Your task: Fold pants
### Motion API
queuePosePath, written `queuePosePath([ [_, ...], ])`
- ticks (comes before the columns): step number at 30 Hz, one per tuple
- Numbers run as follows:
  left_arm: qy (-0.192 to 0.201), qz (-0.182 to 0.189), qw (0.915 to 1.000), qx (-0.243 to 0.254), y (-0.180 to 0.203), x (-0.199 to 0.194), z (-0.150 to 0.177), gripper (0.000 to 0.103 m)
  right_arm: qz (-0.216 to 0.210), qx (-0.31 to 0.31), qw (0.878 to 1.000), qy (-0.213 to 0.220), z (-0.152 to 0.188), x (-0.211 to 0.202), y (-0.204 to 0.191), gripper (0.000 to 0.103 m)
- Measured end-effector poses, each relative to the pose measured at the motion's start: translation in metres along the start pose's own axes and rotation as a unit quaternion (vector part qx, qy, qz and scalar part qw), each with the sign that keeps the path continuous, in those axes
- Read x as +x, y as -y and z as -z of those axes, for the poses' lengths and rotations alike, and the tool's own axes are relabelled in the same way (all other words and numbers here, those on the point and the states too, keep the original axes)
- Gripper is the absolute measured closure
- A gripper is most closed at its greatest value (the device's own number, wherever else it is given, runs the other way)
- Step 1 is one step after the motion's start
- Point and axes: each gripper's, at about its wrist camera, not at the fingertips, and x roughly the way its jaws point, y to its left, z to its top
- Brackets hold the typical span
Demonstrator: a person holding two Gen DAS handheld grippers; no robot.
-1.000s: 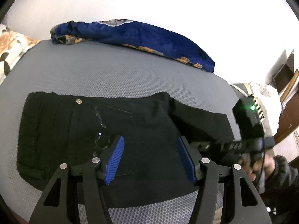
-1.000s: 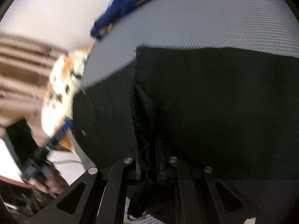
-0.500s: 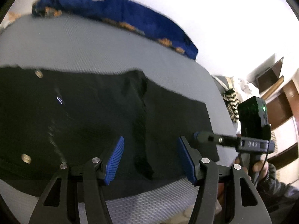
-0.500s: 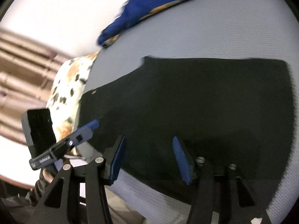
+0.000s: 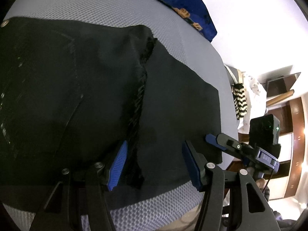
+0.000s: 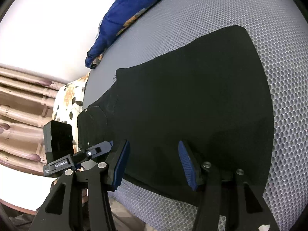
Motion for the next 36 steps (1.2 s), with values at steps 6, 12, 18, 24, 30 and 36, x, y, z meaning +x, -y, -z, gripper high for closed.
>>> queuePosePath([
  [6, -0.011, 0.0, 0.9999, 0.0, -0.001, 0.013, -0.002, 0.086, -0.004, 0.008, 1.0, 0.002, 0.001, 0.003, 0.004, 0.052],
  [12, 0.003, 0.003, 1.0, -0.009, -0.003, 0.014, 0.011, 0.097, -0.002, 0.008, 1.0, -0.001, 0.0, 0.002, 0.005, 0.052],
  [18, 0.004, -0.035, 0.9986, 0.039, 0.008, 0.008, 0.02, 0.096, 0.039, -0.021, 0.999, 0.004, 0.003, -0.002, 0.0, 0.051],
  [24, 0.012, -0.063, 0.9964, 0.056, 0.008, 0.007, 0.02, 0.086, 0.058, -0.04, 0.997, 0.004, 0.001, -0.001, -0.003, 0.051],
  [30, 0.104, -0.131, 0.9789, 0.117, 0.027, -0.027, 0.008, 0.076, 0.168, -0.111, 0.977, 0.065, -0.024, -0.018, -0.018, 0.05],
  [36, 0.12, -0.102, 0.9721, 0.174, 0.06, -0.006, -0.017, 0.065, 0.252, -0.144, 0.954, 0.077, -0.054, -0.012, -0.012, 0.053],
])
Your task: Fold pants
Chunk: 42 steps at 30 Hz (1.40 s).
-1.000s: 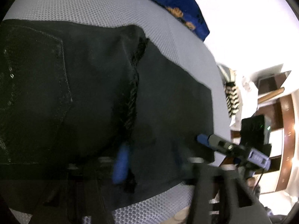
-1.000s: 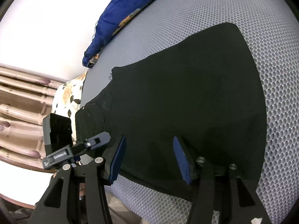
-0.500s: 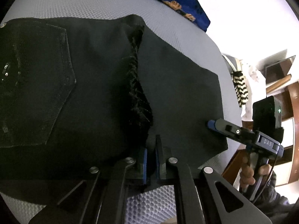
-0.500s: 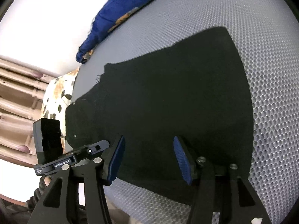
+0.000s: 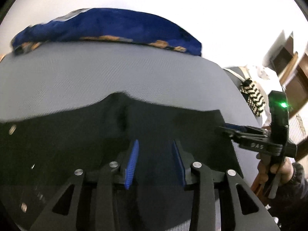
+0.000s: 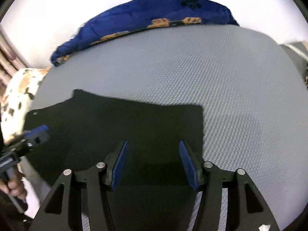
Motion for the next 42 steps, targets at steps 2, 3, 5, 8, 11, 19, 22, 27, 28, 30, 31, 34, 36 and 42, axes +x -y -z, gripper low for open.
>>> queuePosePath([
  [2, -0.012, 0.013, 0.9998, 0.006, 0.004, 0.02, -0.009, 0.065, 0.01, -0.006, 1.0, -0.004, -0.006, 0.009, 0.004, 0.053],
  [3, -0.019, 0.013, 0.9997, 0.008, 0.005, 0.03, -0.013, 0.065, 0.013, -0.008, 1.0, -0.005, -0.007, 0.012, 0.005, 0.054],
  [5, -0.037, -0.003, 0.9993, 0.01, 0.001, 0.051, -0.019, 0.065, 0.02, -0.017, 1.0, -0.004, -0.011, 0.017, 0.006, 0.054],
  [8, -0.045, -0.012, 0.9989, 0.007, -0.007, 0.071, -0.023, 0.065, 0.024, -0.02, 1.0, -0.003, -0.016, 0.024, 0.007, 0.054],
  [11, -0.046, -0.025, 0.9985, 0.017, -0.003, 0.076, -0.024, 0.065, 0.022, -0.019, 1.0, 0.0, -0.016, 0.025, 0.007, 0.054],
  [19, -0.046, -0.053, 0.9969, 0.036, 0.008, 0.072, -0.018, 0.062, 0.022, -0.017, 1.0, -0.01, 0.0, 0.016, 0.003, 0.052],
  [22, -0.046, -0.06, 0.9965, 0.037, 0.009, 0.062, -0.011, 0.058, 0.022, -0.015, 0.999, -0.019, 0.015, 0.011, 0.002, 0.052],
  [27, -0.043, -0.074, 0.9955, 0.04, 0.008, 0.04, 0.0, 0.057, 0.023, -0.022, 0.999, -0.031, 0.038, 0.001, -0.008, 0.05],
  [28, -0.041, -0.081, 0.995, 0.041, 0.008, 0.035, 0.002, 0.057, 0.02, -0.022, 0.999, -0.034, 0.041, -0.001, -0.011, 0.05],
  [30, -0.035, -0.108, 0.9924, 0.048, 0.008, 0.024, 0.006, 0.056, 0.014, -0.021, 0.999, -0.037, 0.046, -0.002, -0.016, 0.05],
  [31, -0.03, -0.121, 0.9908, 0.054, 0.009, 0.017, 0.009, 0.054, 0.007, -0.021, 0.999, -0.04, 0.049, -0.003, -0.021, 0.05],
  [34, -0.013, -0.155, 0.9856, 0.066, 0.008, -0.005, 0.016, 0.048, -0.003, -0.029, 0.999, -0.045, 0.056, -0.003, -0.034, 0.05],
  [36, -0.005, -0.162, 0.9846, 0.066, 0.005, -0.017, 0.019, 0.046, -0.012, -0.038, 0.998, -0.049, 0.059, -0.002, -0.047, 0.05],
  [42, 0.003, -0.19, 0.9809, 0.041, -0.011, -0.045, 0.026, 0.043, -0.039, -0.066, 0.995, -0.059, 0.065, 0.003, -0.084, 0.05],
])
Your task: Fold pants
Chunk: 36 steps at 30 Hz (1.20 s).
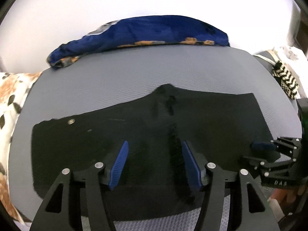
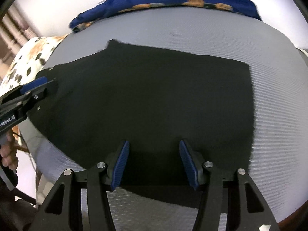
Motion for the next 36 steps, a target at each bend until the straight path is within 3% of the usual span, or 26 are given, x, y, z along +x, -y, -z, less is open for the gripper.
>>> queuePosePath([
  [7, -0.01, 0.008, 0.9985, -0.053, -0.047, -0.022, 0.012, 0.043, -0.026, -0.036, 0.999, -0.014, -0.004, 0.012, -0.04, 0.05],
  [11, -0.018, 0.044, 0.9906, -0.128, -0.101, -0.045, 0.023, 0.043, -0.032, -0.056, 0.998, -0.02, -0.009, 0.018, -0.06, 0.048],
  [14, -0.023, 0.072, 0.9779, -0.195, -0.146, -0.059, 0.04, 0.043, -0.038, -0.063, 0.997, -0.023, -0.014, 0.022, -0.07, 0.047],
  [19, -0.028, 0.083, 0.955, -0.283, -0.208, -0.067, 0.075, 0.043, -0.054, -0.058, 0.996, -0.026, -0.022, 0.027, -0.081, 0.043],
  [25, -0.051, 0.145, 0.9239, -0.351, -0.237, -0.049, 0.11, 0.043, -0.06, -0.058, 0.996, -0.032, -0.026, 0.031, -0.095, 0.039],
  [30, -0.062, 0.197, 0.8884, -0.41, -0.253, -0.024, 0.131, 0.043, -0.059, -0.057, 0.996, -0.034, -0.026, 0.032, -0.097, 0.036],
  [32, -0.058, 0.208, 0.8813, -0.42, -0.258, -0.018, 0.136, 0.043, -0.064, -0.049, 0.996, -0.035, -0.027, 0.033, -0.095, 0.036],
  [34, -0.057, 0.203, 0.88, -0.426, -0.264, -0.014, 0.141, 0.043, -0.067, -0.041, 0.996, -0.036, -0.028, 0.033, -0.094, 0.035],
  [36, -0.052, 0.218, 0.8715, -0.436, -0.272, -0.011, 0.15, 0.043, -0.067, -0.037, 0.996, -0.036, -0.028, 0.034, -0.094, 0.035],
])
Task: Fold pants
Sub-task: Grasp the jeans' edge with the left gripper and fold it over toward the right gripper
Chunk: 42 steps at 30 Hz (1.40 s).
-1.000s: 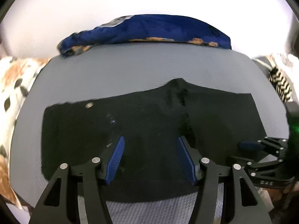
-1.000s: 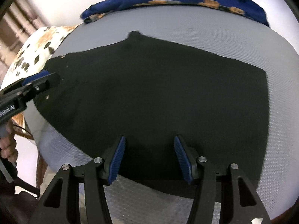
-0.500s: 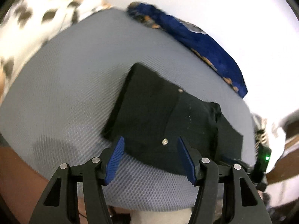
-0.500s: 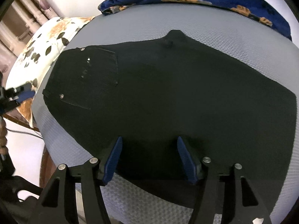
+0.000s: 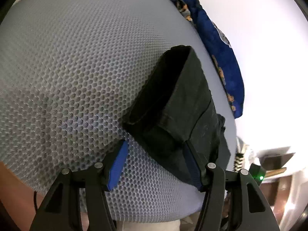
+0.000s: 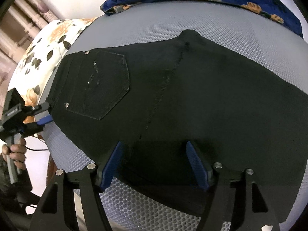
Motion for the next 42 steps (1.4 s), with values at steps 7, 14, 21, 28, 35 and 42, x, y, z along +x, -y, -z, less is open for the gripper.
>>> queuePosePath([
  [7, 0.01, 0.048, 0.9987, 0.012, -0.01, -0.002, -0.008, 0.036, 0.006, 0.001, 1.0, -0.001, 0.0, 0.002, -0.003, 0.032],
  [14, -0.001, 0.085, 0.9952, 0.047, -0.005, 0.006, -0.025, 0.025, 0.004, 0.009, 1.0, 0.003, -0.001, 0.003, -0.003, 0.032],
  [21, 0.004, 0.075, 0.9923, 0.098, 0.009, 0.013, -0.03, 0.025, 0.0, 0.014, 1.0, 0.005, -0.002, 0.003, -0.002, 0.031],
  [28, 0.045, 0.055, 0.9936, 0.088, 0.016, 0.027, -0.025, 0.043, -0.001, 0.014, 1.0, 0.007, -0.002, 0.005, -0.003, 0.029],
  [35, 0.056, 0.022, 0.9953, 0.075, 0.031, 0.05, -0.024, 0.069, 0.005, 0.007, 1.0, 0.011, -0.001, 0.006, -0.008, 0.027],
  [42, 0.076, -0.003, 0.9905, 0.114, 0.07, 0.041, -0.014, 0.075, -0.003, 0.011, 1.0, 0.016, -0.001, 0.003, -0.007, 0.027],
])
